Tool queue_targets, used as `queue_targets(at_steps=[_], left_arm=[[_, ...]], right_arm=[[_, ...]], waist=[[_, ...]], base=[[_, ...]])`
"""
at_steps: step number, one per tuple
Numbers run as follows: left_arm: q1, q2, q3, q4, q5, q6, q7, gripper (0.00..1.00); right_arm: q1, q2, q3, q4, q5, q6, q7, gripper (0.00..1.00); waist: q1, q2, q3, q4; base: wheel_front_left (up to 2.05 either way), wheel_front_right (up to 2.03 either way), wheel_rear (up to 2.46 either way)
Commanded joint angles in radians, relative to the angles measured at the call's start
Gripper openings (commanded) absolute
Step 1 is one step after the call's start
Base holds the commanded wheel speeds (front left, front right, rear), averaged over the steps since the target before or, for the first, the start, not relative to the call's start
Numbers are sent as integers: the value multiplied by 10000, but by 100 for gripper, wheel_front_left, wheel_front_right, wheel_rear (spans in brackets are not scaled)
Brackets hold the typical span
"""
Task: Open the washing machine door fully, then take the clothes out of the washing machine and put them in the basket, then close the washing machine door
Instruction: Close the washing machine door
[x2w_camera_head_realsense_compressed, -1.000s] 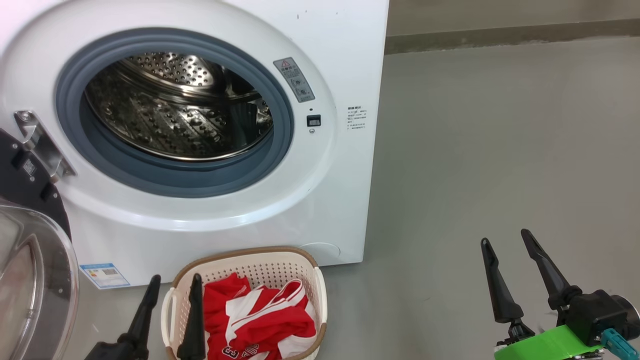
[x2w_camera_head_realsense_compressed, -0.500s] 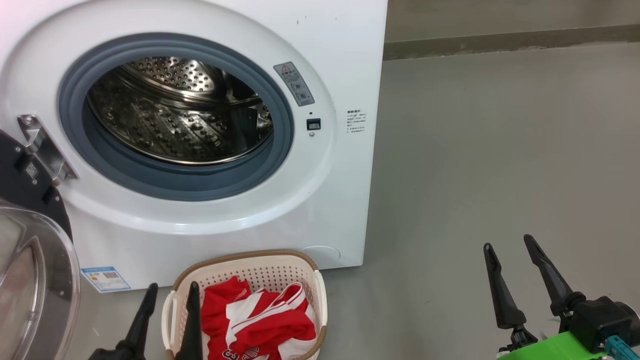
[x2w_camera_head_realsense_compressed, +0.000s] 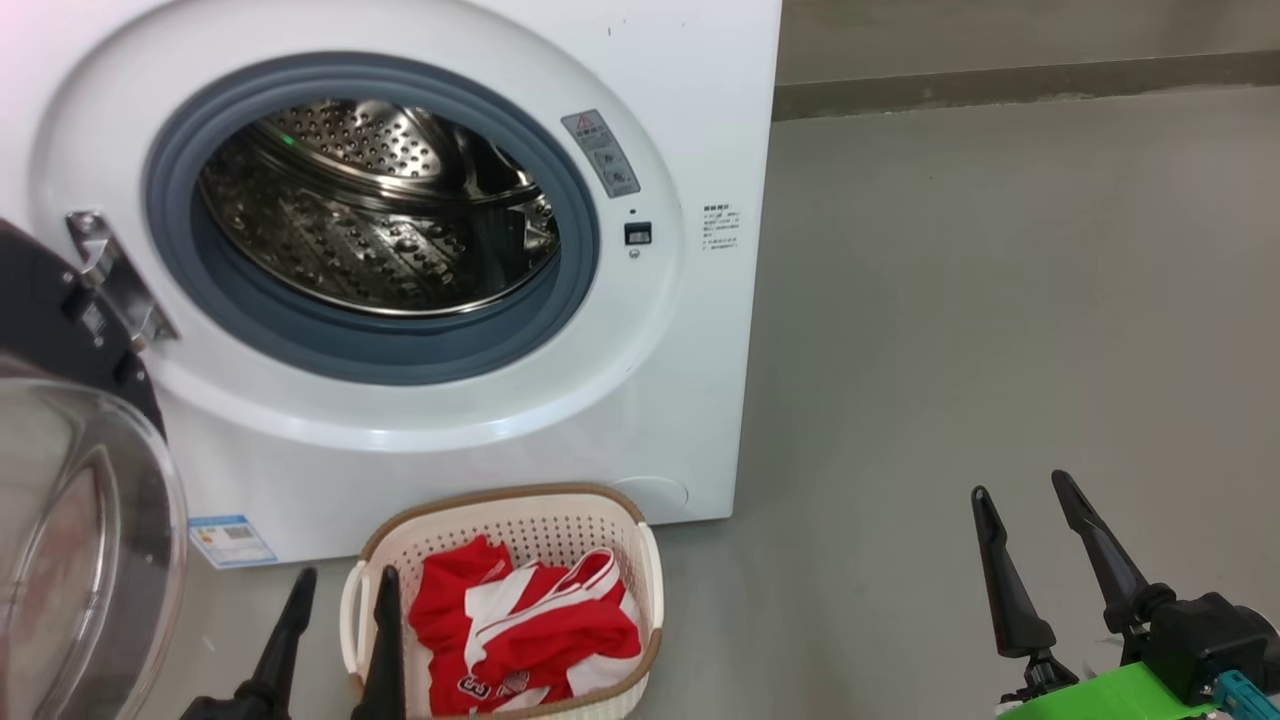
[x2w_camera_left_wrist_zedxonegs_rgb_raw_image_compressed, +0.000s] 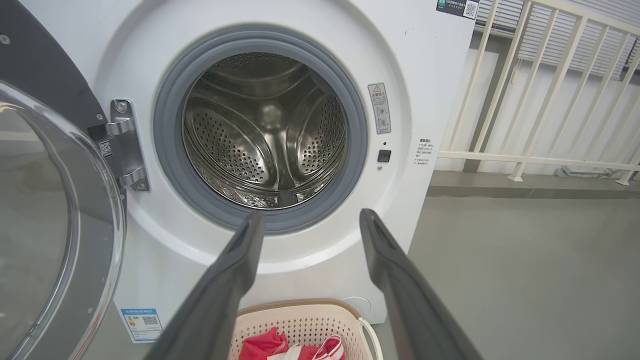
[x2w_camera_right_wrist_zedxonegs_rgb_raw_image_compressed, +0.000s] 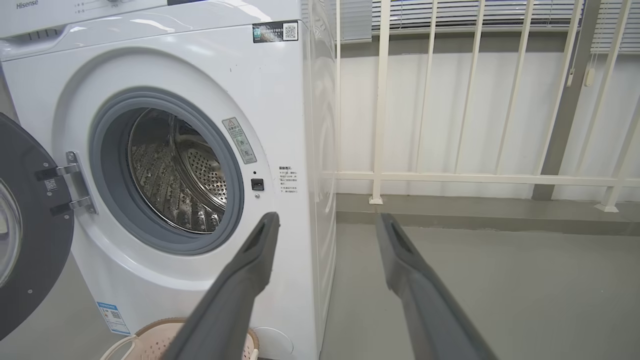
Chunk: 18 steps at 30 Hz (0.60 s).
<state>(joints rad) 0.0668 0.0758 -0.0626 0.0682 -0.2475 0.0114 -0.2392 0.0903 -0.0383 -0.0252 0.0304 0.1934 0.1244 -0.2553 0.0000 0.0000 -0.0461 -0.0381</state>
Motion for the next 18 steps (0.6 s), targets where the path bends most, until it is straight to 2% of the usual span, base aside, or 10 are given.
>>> queue_targets(at_steps=[1, 9, 18], left_arm=[[-181, 123, 261, -267, 43, 25, -42, 100], [-176, 166, 111, -344, 52, 12, -43, 100], [-168, 254, -19, -365, 111, 4, -36, 100]], right_arm=[[-198, -119, 168, -219, 64, 63, -65, 100], [-178, -119, 171, -220, 69, 63, -65, 100], [-188, -119, 198, -220, 72, 63, -65, 100]], waist=[[0, 0, -6, 1], [0, 0, 5, 91], [0, 0, 20, 210]], base=[[-210, 152, 58], [-133, 117, 16], [-20, 20, 0]])
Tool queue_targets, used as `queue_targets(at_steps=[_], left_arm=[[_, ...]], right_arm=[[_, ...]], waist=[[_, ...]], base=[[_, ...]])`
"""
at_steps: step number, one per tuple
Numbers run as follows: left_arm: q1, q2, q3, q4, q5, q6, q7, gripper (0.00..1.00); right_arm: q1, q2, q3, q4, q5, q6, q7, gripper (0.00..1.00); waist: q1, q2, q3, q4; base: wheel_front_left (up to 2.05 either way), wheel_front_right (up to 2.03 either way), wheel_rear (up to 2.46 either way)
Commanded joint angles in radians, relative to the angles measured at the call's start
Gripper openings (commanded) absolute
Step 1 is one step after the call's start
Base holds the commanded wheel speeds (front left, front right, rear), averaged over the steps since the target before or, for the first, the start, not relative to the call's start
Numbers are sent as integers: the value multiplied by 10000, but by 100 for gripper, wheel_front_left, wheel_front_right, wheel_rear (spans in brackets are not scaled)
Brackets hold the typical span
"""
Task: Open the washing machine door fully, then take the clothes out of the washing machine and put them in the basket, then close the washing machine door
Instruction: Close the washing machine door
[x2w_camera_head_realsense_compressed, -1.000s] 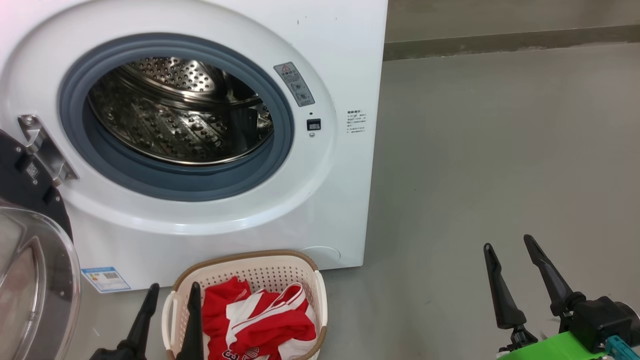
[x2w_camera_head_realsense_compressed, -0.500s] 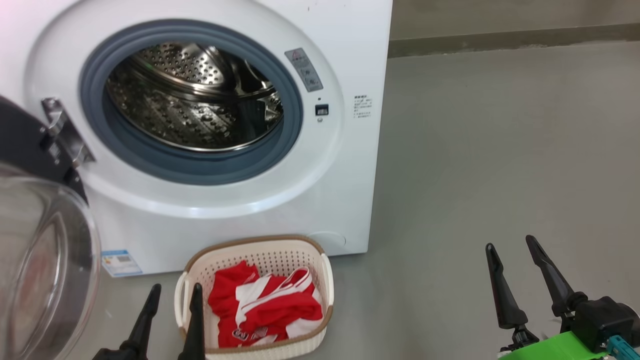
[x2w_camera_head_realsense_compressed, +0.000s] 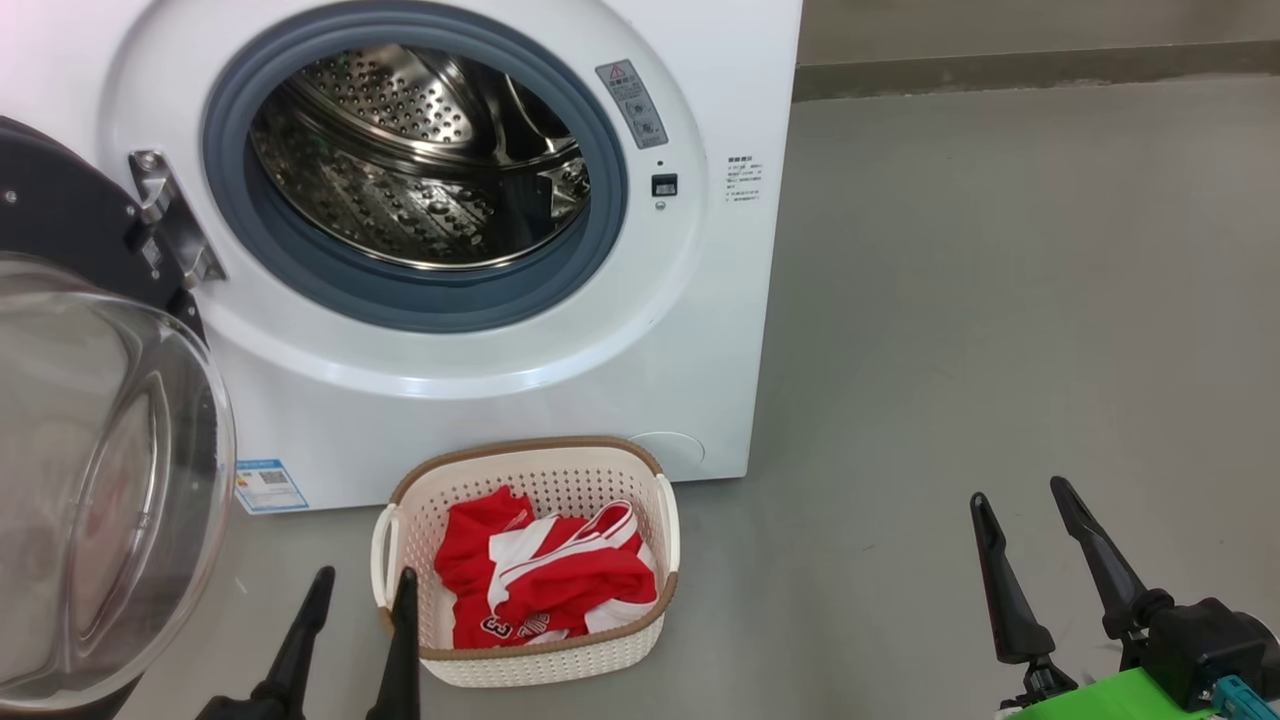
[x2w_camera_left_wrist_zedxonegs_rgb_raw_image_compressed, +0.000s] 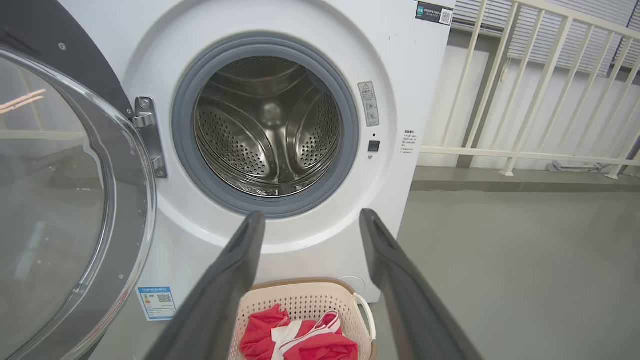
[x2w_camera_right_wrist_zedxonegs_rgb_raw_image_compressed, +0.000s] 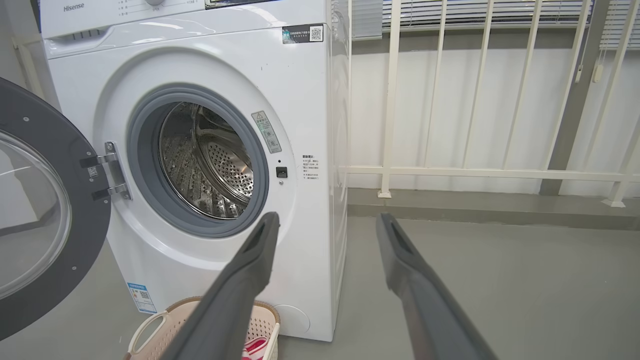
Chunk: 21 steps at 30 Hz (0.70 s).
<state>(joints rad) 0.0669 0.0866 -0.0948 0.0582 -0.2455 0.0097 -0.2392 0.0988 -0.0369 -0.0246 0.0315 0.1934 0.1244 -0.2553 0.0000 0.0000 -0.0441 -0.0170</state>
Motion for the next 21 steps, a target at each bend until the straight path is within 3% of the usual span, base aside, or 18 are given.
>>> queue_targets(at_steps=[1, 11, 21], left_arm=[[-170, 145, 302, -260, 100, 52, -36, 100], [-211, 175, 318, -405, 320, 453, -47, 100], [-185, 203, 208, -797, 503, 727, -32, 100]], right_arm=[[-280, -133, 197, -231, 72, 63, -65, 100], [-296, -133, 196, -255, 101, 63, -65, 100], [-303, -133, 344, -309, 82, 63, -65, 100]], waist=[[0, 0, 4, 5], [0, 0, 87, 132], [0, 0, 45, 977]], base=[[0, 0, 0], [0, 0, 0], [0, 0, 0]])
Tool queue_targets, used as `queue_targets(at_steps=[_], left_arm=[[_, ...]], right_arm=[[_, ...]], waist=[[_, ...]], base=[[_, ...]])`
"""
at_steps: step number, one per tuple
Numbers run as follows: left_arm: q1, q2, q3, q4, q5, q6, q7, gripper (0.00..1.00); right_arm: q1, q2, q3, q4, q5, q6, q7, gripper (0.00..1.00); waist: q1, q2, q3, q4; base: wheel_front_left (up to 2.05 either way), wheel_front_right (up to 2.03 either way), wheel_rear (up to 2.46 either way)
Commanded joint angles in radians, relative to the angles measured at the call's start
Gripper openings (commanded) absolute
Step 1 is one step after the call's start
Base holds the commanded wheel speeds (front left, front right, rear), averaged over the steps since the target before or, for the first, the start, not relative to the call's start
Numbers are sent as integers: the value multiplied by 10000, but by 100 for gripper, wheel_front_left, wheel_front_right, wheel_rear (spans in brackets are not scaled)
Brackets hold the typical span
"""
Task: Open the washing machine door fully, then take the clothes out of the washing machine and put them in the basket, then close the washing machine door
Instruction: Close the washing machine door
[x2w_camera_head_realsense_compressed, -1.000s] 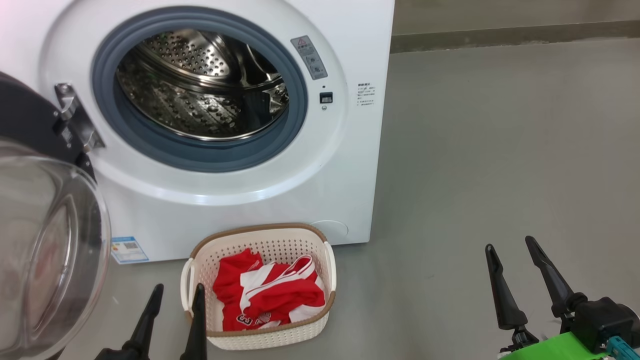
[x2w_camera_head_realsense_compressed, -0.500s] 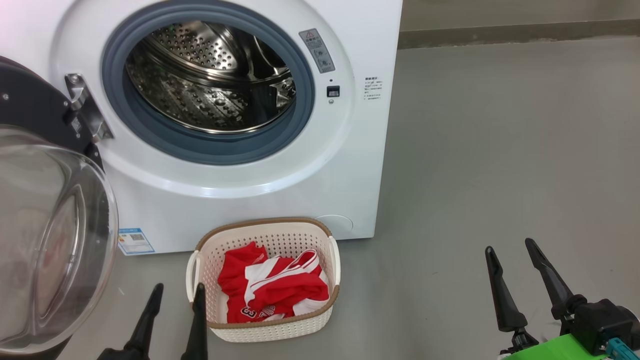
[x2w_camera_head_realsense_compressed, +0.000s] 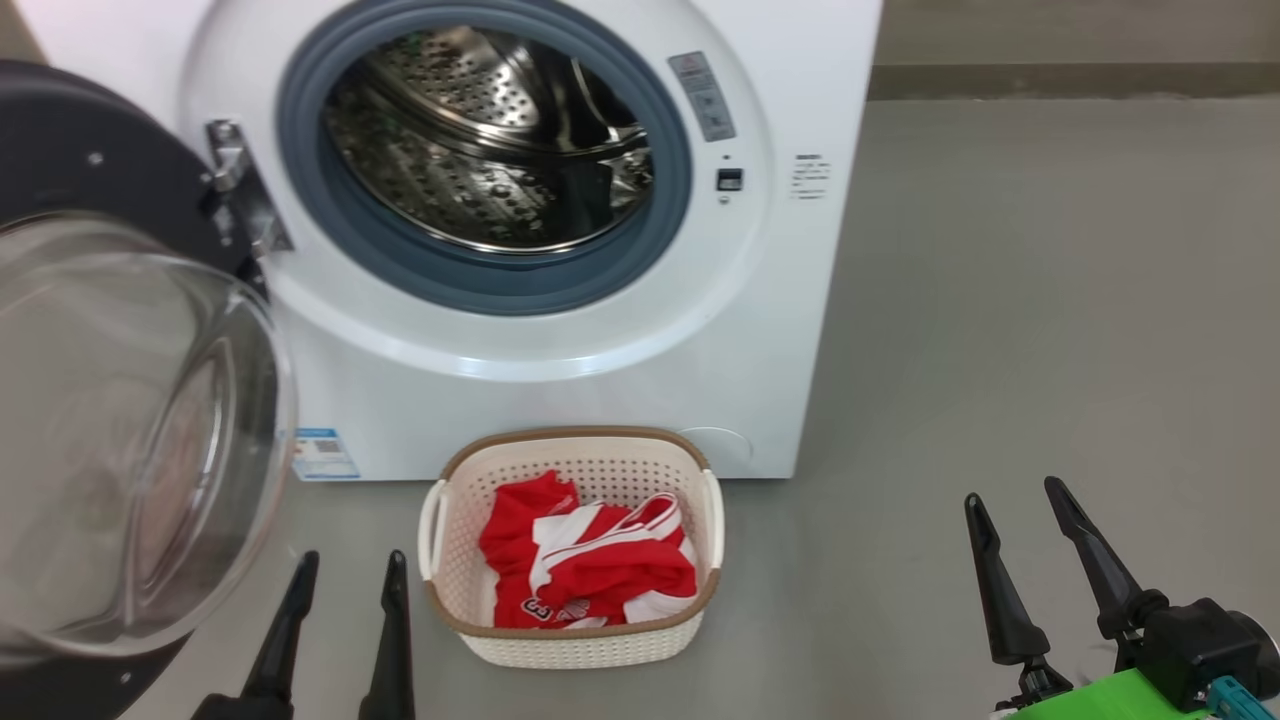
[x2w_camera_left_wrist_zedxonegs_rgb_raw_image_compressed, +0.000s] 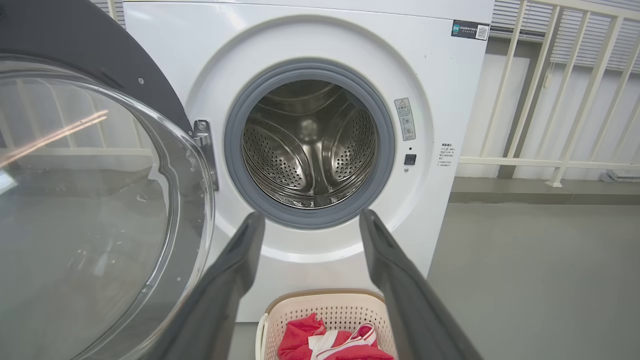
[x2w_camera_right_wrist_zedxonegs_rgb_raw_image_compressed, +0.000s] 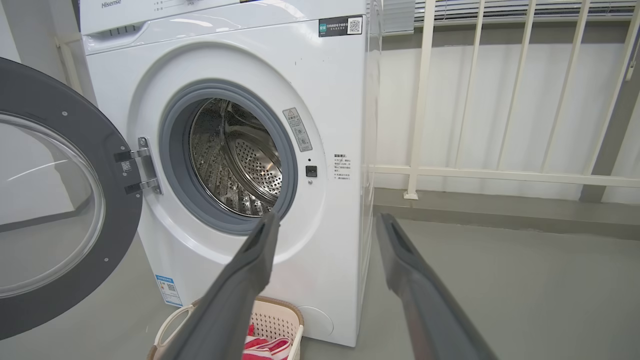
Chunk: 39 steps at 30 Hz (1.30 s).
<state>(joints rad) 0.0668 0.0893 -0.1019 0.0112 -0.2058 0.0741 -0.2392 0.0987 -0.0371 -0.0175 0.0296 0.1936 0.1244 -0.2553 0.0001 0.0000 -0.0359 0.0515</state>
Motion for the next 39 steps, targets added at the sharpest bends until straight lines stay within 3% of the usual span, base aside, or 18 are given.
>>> queue_targets(at_steps=[1, 21, 39], left_arm=[[-166, 189, 282, -371, 138, 128, -19, 100], [-41, 417, 303, -1512, 493, 733, 417, 100], [23, 421, 606, -1963, 727, 1430, 231, 100]], right_arm=[[-310, -131, 292, -302, 84, 63, -65, 100], [-488, -131, 614, -564, 43, 63, -65, 100], [-428, -131, 788, -618, 33, 63, -65, 100]], waist=[[-1, 0, -44, 399], [-1, 0, 8, 2877], [-1, 0, 17, 4127]], base=[[0, 0, 0], [0, 0, 0], [0, 0, 0]])
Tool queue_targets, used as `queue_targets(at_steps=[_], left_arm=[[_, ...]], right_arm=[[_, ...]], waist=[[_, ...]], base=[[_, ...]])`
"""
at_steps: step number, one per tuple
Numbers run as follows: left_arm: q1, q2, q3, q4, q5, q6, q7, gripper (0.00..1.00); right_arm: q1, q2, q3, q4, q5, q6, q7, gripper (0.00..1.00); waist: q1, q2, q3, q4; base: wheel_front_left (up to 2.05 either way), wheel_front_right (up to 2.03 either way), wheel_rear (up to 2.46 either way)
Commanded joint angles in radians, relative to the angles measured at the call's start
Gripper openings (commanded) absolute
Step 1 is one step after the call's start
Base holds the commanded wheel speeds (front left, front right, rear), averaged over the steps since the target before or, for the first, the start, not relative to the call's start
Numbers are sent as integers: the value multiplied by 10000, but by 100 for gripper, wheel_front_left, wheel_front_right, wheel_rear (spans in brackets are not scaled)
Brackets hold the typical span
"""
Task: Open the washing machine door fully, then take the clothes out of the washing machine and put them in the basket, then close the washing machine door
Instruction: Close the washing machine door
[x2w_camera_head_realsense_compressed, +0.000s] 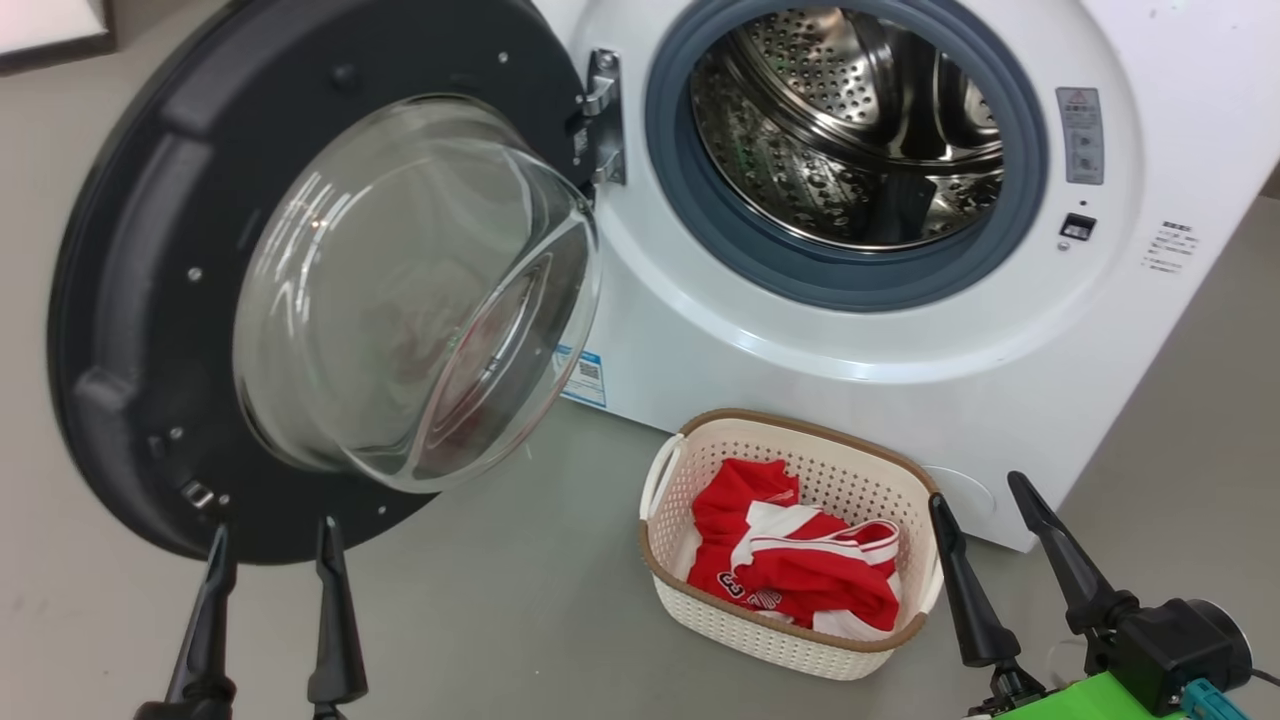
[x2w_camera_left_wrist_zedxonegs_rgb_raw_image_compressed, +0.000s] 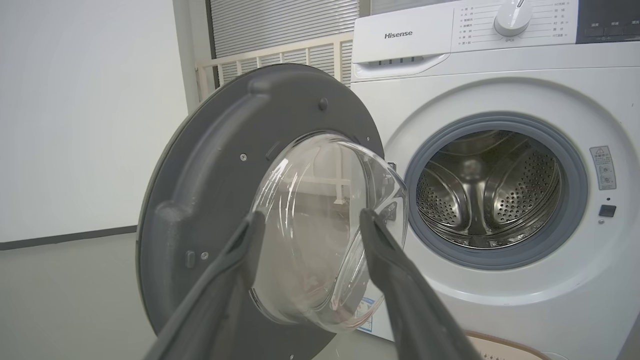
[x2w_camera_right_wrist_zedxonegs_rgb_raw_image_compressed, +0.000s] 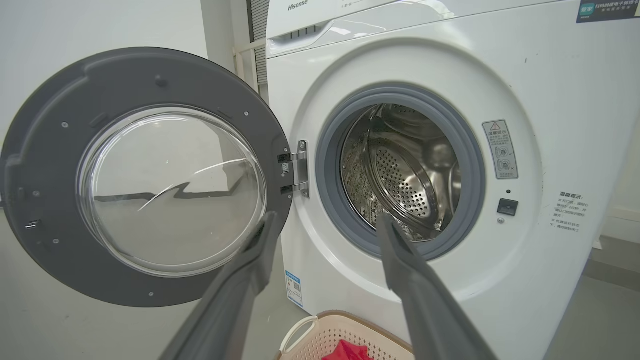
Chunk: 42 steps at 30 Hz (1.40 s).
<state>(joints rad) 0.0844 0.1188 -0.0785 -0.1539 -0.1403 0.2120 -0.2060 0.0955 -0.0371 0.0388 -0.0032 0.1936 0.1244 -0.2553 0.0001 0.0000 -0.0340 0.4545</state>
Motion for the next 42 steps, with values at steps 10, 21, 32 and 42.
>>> queue_targets(at_steps=[10, 21, 32, 42], left_arm=[[-145, 162, 631, -579, -268, 5, -377, 0], [-1290, 928, 2297, -943, -1513, -383, -508, 0], [-3744, 1394, 3978, 220, -4553, -1146, -25, 0], [-6389, 1689, 5677, 3006, -8375, -1081, 1934, 0]], right_arm=[[-339, -131, 349, -219, 54, 63, -65, 100], [-282, -131, 320, -149, 37, 63, -65, 100], [-304, -131, 289, -110, -17, 63, -65, 100], [-326, -131, 311, -74, -30, 63, -65, 100]], waist=[[-1, 0, -68, 227], [-1, 0, -111, -198], [-1, 0, -59, -413], [-1, 0, -66, -578]], base=[[0, 0, 0], [0, 0, 0], [0, 0, 0], [0, 0, 0]])
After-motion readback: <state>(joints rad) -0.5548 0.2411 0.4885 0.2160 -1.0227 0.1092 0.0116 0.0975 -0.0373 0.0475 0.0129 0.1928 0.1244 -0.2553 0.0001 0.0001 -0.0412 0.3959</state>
